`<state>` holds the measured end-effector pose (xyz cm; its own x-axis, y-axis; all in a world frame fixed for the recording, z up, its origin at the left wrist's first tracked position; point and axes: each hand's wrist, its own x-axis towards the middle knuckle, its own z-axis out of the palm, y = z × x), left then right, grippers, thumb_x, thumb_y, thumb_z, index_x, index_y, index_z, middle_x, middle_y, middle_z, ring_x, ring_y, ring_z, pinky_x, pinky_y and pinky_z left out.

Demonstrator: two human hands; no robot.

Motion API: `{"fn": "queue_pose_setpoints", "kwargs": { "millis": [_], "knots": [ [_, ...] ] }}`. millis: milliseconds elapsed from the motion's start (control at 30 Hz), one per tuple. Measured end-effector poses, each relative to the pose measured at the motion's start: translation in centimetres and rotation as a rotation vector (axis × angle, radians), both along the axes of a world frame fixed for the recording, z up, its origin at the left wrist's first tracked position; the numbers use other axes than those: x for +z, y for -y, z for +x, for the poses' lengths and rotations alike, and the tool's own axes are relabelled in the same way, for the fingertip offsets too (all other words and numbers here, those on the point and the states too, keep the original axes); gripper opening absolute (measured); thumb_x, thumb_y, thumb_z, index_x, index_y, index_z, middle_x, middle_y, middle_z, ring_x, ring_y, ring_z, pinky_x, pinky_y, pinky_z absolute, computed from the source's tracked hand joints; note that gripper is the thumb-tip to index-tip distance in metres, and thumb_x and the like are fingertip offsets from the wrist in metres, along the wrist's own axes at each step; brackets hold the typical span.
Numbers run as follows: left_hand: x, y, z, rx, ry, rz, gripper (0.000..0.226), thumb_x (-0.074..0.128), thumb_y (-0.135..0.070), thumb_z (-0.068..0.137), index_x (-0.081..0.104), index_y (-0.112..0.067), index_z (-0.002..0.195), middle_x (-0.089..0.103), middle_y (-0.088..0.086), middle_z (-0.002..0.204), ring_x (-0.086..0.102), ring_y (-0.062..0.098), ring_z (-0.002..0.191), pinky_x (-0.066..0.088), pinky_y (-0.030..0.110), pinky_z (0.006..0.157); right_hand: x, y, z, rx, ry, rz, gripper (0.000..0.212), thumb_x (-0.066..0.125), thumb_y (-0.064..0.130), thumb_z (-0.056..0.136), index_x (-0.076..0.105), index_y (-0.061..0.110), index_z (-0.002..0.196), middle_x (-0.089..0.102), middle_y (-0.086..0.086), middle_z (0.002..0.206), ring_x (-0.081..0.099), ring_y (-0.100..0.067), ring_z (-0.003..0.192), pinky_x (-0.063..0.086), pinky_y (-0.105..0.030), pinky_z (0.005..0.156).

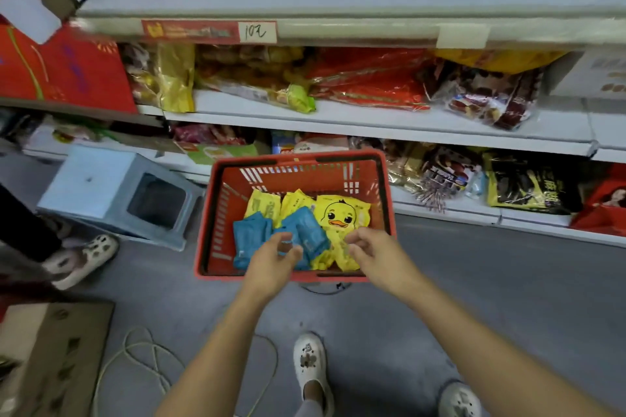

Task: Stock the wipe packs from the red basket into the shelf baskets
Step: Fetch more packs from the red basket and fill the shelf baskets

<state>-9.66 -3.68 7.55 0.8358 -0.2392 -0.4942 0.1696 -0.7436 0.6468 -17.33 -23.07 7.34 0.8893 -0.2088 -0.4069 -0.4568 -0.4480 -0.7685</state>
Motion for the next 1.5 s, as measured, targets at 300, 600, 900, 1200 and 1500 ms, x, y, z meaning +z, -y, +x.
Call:
{"fn": "queue_pose_setpoints", "kwargs": {
  "millis": [300,600,900,1200,1500],
  "knots": [
    [-10.4,-7.5,10.1,-0.217,-0.016,0.300,0.059,0.062,-0.024,0.093,0.037,-0.014,0.145,0.031,0.008,0.153,0.051,0.029,0.126,0.039,0.040,0.109,-11.3,-8.7,9.2,-0.102,-0.300,0.066,0.021,0.059,0.019,0.091,0.063,0.012,0.110,0.065,-0.002,0.107,0.060,-0.018,0.097,0.047,-0.028,0.087],
    [-15.3,-7.9,13.6,-0.551,0.138,0.567,0.070,0.056,-0.014,0.093,0.019,-0.019,0.151,0.016,0.007,0.158,0.059,0.032,0.114,0.051,0.041,0.085,-17.8,-11.4,14.0,-0.111,-0.357,0.030,0.025,0.062,0.014,0.087,0.053,0.014,0.110,0.062,-0.007,0.106,0.061,-0.027,0.099,0.051,-0.044,0.088],
    [-13.0,-7.3,14.1,-0.777,0.458,0.928,0.019,0.059,-0.010,0.088,0.065,-0.018,0.105,0.066,0.002,0.106,0.060,0.023,0.100,0.043,0.033,0.077,-18.1,-11.2,13.4,-0.078,-0.310,-0.185,0.030,0.071,0.028,0.081,0.050,0.016,0.063,0.048,0.003,0.064,0.051,-0.019,0.065,0.032,-0.025,0.052],
    [-7.8,-6.3,10.8,-0.277,0.284,0.299,0.018,0.064,-0.022,0.089,0.049,-0.012,0.083,0.061,0.004,0.084,0.056,0.025,0.077,0.045,0.035,0.066,-12.4,-7.8,8.4,-0.337,0.049,-0.008,0.023,0.068,0.018,0.082,0.053,0.014,0.065,0.063,-0.007,0.071,0.066,-0.015,0.061,0.052,-0.041,0.055],
    [0.3,3.8,1.7,0.520,-0.312,-0.542,0.029,0.047,-0.002,0.096,0.044,-0.020,0.118,0.053,0.008,0.112,0.065,0.031,0.094,0.061,0.041,0.054,-1.9,-1.6,-0.9,-0.385,0.410,0.126,0.028,0.065,-0.009,0.080,0.058,0.018,0.074,0.061,0.008,0.113,0.058,0.001,0.104,0.046,-0.012,0.085]
  ]
}}
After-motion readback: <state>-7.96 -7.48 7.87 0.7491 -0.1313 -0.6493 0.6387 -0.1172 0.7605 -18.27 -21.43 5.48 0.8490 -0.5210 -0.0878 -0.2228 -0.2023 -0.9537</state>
